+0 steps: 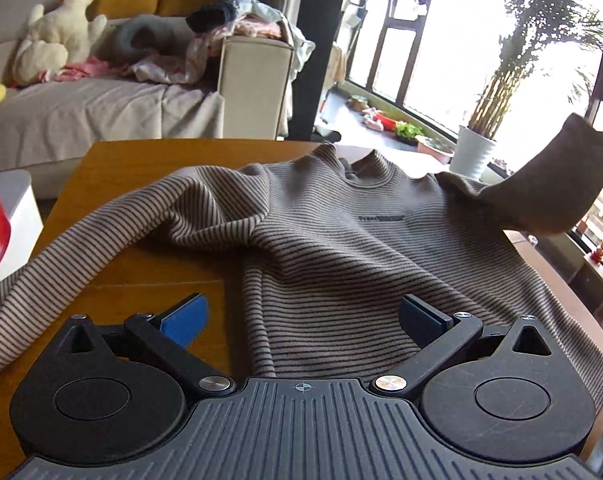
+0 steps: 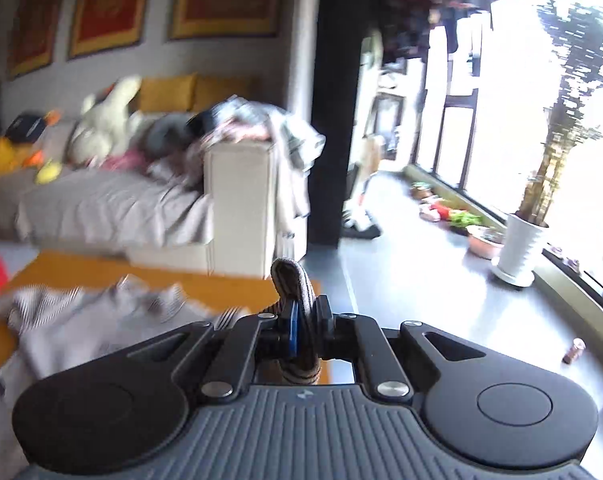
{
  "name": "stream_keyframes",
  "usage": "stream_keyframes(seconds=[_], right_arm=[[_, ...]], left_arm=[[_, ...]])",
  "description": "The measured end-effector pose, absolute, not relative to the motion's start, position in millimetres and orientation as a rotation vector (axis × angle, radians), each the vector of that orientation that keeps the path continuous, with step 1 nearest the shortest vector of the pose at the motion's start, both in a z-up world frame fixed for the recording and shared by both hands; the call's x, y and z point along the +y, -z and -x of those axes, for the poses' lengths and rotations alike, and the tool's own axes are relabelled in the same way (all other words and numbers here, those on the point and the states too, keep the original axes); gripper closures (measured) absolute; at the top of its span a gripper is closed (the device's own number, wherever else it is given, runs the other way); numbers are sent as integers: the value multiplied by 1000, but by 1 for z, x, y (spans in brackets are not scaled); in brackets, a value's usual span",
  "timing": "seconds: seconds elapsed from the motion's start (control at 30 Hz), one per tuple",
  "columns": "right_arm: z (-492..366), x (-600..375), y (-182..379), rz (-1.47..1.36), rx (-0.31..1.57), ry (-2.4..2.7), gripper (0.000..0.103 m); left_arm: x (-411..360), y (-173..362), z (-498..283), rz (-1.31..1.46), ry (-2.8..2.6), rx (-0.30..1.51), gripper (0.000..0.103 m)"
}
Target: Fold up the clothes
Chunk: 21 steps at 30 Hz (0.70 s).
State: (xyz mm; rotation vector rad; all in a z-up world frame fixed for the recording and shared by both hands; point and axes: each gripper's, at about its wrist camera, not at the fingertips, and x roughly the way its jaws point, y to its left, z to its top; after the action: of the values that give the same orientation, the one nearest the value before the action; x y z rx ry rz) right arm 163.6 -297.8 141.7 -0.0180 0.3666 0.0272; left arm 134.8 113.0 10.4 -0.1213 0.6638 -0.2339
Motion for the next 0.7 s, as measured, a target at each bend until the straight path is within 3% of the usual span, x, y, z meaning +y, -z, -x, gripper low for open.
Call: stream_keyframes(seconds=[0.27,0.7], right_arm=[[-199,-295,-187,-121,284,-145,99],[-272,-106,-134,-51,421,-521,99]], left_arm=[[107,-12,-138,109,255,650,0],[133,-15,-120,50,175,651,0]])
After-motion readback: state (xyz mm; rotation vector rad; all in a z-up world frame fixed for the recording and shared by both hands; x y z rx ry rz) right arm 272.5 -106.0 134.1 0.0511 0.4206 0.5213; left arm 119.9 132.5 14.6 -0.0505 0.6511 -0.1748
